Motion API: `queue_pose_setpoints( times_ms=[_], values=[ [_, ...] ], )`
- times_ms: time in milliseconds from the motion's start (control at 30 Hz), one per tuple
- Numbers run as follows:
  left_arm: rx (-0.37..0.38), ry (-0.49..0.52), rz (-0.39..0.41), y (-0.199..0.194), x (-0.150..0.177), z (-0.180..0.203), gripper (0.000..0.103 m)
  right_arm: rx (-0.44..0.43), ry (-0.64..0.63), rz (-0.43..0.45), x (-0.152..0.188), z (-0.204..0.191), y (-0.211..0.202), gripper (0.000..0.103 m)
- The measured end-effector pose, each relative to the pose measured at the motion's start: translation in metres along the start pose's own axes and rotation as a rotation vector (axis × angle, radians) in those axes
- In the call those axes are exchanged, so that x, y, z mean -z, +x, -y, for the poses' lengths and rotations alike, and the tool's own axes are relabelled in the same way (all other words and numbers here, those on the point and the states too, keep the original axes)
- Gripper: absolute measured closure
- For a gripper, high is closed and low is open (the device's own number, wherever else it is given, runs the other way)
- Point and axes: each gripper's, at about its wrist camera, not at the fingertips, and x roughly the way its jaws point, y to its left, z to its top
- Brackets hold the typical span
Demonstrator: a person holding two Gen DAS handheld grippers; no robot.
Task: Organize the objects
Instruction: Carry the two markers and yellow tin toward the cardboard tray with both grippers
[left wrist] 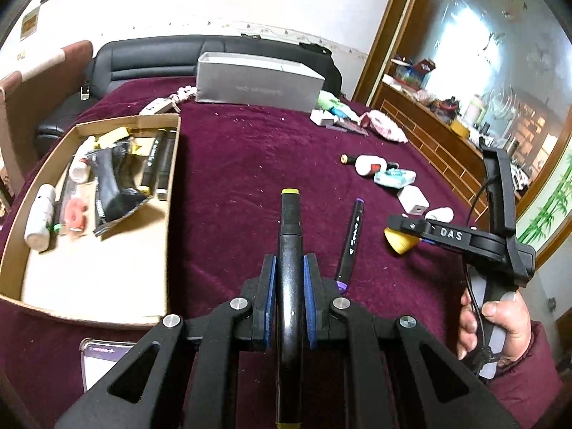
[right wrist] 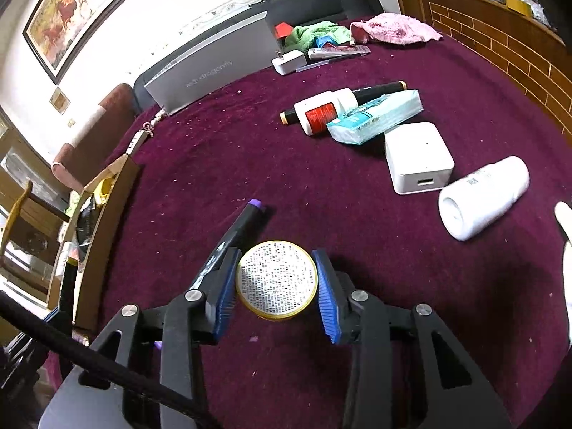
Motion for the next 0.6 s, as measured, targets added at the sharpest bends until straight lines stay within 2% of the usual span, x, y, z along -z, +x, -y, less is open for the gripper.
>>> queue_pose_setpoints(
  times_ms=[100,267,600],
  values=[
    [0.010,-0.010,0.018,-0.008,0.000,-0.005,0.091,-0.005,-0.007,0.000,0.002,-0.004,-0.009,0.065],
    [0.011,-0.028,0.054,-0.024,0.000,-0.018,0.091,-0.078,0.024,-0.016,0.002,-0.011,-0.019,0.065],
    [-0.073,-0.126,0.106,-0.048,-0.004,-0.073,0.091,-0.255,0.022,-0.072,-0.004,-0.056,-0.020,0.065]
  ],
)
